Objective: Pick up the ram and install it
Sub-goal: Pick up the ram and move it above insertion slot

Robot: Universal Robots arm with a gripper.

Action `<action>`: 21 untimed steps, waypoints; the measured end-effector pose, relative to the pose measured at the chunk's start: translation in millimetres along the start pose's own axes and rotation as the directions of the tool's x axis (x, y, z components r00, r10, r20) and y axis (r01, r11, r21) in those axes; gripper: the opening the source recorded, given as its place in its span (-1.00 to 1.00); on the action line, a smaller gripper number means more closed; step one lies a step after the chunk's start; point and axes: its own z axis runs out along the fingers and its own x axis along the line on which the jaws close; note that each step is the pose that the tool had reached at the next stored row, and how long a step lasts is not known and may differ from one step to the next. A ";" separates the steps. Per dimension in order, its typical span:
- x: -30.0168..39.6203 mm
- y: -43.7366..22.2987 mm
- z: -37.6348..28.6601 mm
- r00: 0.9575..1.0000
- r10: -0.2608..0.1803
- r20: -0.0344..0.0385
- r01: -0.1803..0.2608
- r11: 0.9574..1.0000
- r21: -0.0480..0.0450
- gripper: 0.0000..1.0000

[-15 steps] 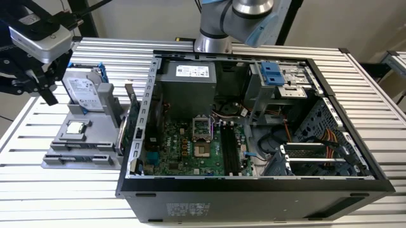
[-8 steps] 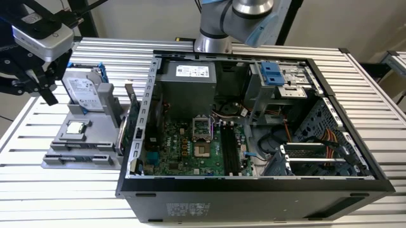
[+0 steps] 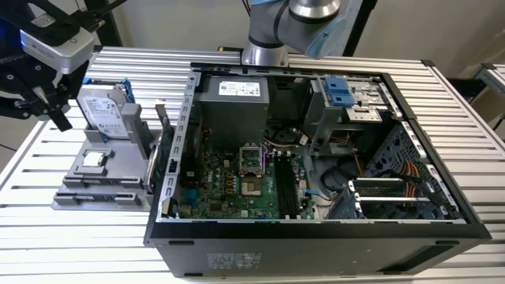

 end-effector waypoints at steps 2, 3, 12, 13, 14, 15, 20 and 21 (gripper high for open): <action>0.0 0.0 0.0 1.000 -0.011 0.000 0.011 1.000 0.000 -1.00; 0.0 0.1 0.0 1.000 -0.016 -0.001 0.016 1.000 0.000 -1.00; 0.0 0.1 0.0 1.000 -0.028 -0.001 0.028 1.000 -0.001 -1.00; 0.0 0.1 0.0 0.999 -0.033 -0.001 0.033 0.999 -0.001 -1.00; 0.0 0.1 0.0 0.999 -0.039 -0.001 0.039 0.999 -0.001 -1.00; 0.0 0.1 0.0 0.999 -0.043 -0.001 0.043 0.999 -0.001 -1.00; 0.0 0.2 0.0 0.998 -0.058 -0.002 0.058 0.998 -0.002 -1.00; -0.1 0.2 0.0 0.998 -0.058 -0.002 0.058 0.998 -0.002 -1.00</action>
